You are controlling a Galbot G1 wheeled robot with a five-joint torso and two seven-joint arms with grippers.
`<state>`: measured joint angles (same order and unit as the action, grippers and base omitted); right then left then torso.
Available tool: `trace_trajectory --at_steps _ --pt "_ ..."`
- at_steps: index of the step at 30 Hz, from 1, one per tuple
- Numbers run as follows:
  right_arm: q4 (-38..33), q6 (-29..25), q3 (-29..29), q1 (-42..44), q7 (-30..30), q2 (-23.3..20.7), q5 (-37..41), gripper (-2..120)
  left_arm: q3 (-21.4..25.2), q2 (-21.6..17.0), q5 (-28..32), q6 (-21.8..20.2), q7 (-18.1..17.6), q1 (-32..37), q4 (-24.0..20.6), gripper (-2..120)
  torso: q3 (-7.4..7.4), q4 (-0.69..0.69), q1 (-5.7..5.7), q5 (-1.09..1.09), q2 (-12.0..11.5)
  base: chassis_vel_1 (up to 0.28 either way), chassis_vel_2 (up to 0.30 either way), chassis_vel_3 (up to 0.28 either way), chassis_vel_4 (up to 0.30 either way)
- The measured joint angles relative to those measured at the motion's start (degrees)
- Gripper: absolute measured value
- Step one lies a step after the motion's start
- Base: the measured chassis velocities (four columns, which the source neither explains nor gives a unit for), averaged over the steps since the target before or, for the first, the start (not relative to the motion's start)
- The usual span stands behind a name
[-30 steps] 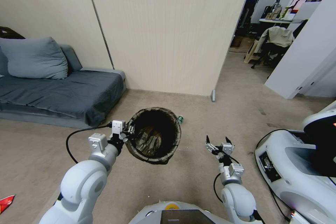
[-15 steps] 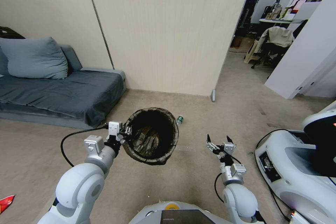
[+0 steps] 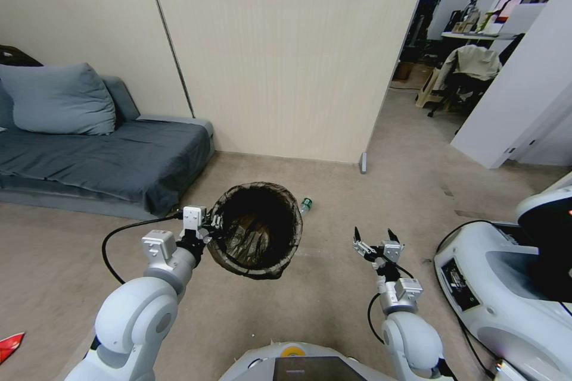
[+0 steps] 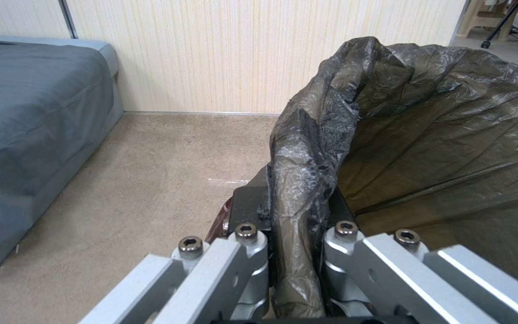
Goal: Pick up the trash bin, then pick up the garbage from the floor and place it into the trash bin.
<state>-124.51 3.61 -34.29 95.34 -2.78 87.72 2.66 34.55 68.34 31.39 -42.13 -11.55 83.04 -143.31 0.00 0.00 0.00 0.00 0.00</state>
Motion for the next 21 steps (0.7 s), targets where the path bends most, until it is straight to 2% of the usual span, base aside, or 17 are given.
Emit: trace_trajectory --at_steps 21 --pt "0.55 0.10 -0.39 -0.19 0.19 -0.06 -0.20 100 0.10 -0.08 0.00 0.00 0.02 -0.46 0.06 5 0.00 0.00 0.00 0.00 0.00 -0.065 0.064 0.068 -0.064"
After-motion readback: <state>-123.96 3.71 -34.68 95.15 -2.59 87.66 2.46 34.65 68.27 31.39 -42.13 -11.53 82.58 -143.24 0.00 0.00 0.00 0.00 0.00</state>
